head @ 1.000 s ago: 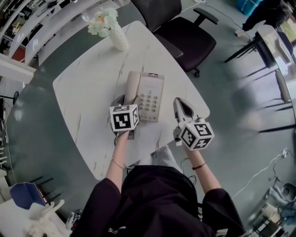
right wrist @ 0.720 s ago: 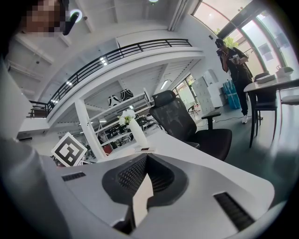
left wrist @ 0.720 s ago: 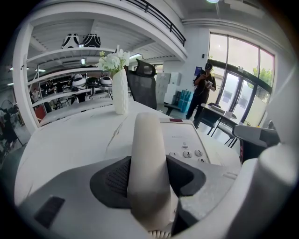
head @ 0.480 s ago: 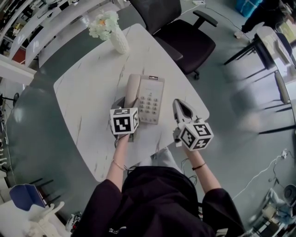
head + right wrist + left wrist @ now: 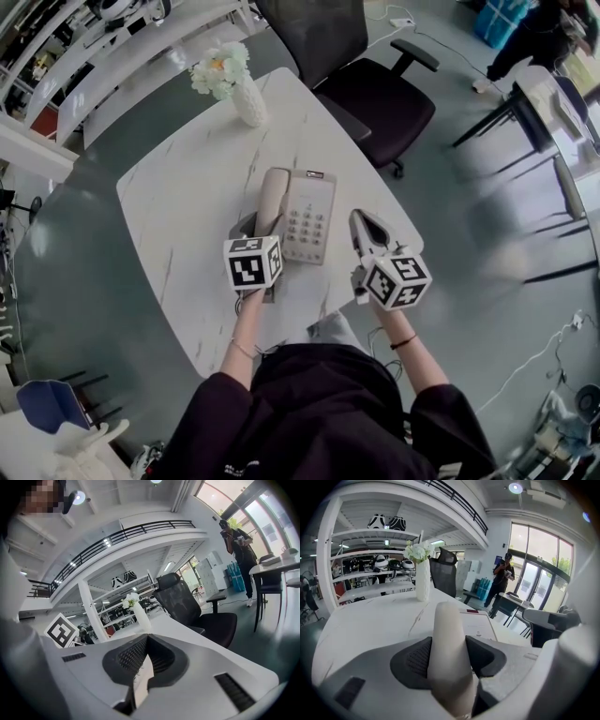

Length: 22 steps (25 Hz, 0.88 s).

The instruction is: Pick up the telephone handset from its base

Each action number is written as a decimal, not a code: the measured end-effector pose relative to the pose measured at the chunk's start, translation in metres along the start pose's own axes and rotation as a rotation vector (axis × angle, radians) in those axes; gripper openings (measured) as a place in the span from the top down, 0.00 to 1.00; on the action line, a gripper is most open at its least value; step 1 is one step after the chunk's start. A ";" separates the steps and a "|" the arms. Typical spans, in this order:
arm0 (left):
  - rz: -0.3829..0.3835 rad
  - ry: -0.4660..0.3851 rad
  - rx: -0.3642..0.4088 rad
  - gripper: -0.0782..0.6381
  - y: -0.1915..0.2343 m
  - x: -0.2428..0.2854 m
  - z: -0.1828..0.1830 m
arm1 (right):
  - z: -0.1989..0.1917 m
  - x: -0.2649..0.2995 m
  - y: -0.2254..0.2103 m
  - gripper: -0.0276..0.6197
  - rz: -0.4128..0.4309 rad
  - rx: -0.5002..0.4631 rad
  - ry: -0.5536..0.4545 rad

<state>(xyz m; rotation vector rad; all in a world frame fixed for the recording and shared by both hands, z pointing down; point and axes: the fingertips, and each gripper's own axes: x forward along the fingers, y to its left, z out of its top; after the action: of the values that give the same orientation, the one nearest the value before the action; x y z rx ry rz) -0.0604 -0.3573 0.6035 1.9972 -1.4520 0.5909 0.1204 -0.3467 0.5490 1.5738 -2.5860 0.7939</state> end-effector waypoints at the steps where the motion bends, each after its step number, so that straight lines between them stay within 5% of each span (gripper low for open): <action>1: -0.003 -0.007 -0.003 0.59 0.000 -0.003 0.001 | 0.002 0.001 0.002 0.97 0.004 -0.003 0.000; 22: -0.069 -0.248 -0.083 0.59 -0.006 -0.093 0.028 | 0.042 0.000 0.037 0.97 0.142 -0.101 -0.072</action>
<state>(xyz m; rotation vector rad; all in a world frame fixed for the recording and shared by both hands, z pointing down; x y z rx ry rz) -0.0832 -0.3114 0.5204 2.1026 -1.5157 0.2557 0.0994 -0.3508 0.4972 1.4313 -2.7657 0.6138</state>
